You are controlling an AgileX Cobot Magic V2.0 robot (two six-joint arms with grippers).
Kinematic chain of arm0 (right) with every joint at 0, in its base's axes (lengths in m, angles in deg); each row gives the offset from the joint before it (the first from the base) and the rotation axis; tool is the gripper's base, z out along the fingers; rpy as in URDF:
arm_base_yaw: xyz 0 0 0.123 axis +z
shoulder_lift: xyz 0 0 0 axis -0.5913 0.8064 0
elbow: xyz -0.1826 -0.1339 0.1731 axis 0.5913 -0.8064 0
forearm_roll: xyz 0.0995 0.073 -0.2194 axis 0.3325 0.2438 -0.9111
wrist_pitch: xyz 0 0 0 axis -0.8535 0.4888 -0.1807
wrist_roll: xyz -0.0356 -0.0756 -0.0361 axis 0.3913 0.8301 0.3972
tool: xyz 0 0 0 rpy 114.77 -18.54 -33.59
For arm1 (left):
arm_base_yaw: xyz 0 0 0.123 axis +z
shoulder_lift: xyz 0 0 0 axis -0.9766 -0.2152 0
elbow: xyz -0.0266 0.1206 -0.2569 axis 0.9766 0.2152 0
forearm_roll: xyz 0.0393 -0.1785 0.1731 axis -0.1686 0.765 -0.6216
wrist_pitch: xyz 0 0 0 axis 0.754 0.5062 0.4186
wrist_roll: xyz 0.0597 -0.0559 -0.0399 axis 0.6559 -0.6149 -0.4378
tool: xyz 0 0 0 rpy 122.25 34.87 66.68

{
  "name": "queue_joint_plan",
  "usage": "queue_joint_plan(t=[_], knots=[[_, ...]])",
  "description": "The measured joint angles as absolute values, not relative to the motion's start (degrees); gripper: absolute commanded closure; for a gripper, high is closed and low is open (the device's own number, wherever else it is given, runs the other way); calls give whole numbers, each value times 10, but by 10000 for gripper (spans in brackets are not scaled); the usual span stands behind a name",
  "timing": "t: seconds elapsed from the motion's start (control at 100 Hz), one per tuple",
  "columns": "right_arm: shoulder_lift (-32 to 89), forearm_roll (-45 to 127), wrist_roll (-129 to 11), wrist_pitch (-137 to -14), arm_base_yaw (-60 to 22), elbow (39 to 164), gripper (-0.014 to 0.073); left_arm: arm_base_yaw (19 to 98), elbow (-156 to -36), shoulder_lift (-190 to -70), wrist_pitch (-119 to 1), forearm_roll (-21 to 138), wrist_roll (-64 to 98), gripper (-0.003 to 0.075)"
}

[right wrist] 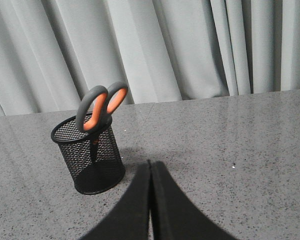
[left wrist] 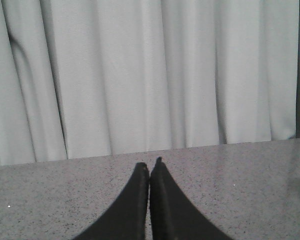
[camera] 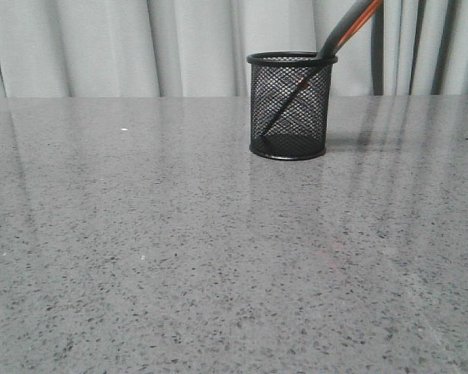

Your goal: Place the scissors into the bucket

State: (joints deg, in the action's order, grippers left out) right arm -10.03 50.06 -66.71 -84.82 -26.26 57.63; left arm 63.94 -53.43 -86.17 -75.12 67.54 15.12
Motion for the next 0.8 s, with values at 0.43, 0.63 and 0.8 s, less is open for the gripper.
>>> queue_joint_plan(t=[0.43, 0.63, 0.8], knots=[[-100, 501, -667, -848, -263, 576, 659, 689, -463, -803, -711, 400, -100, 741], [-100, 501, -667, -848, -263, 576, 659, 741, -403, -736, -696, 387, -117, 741], [-100, 501, -667, -848, -263, 576, 659, 754, -388, -719, -696, 379, -130, 741]])
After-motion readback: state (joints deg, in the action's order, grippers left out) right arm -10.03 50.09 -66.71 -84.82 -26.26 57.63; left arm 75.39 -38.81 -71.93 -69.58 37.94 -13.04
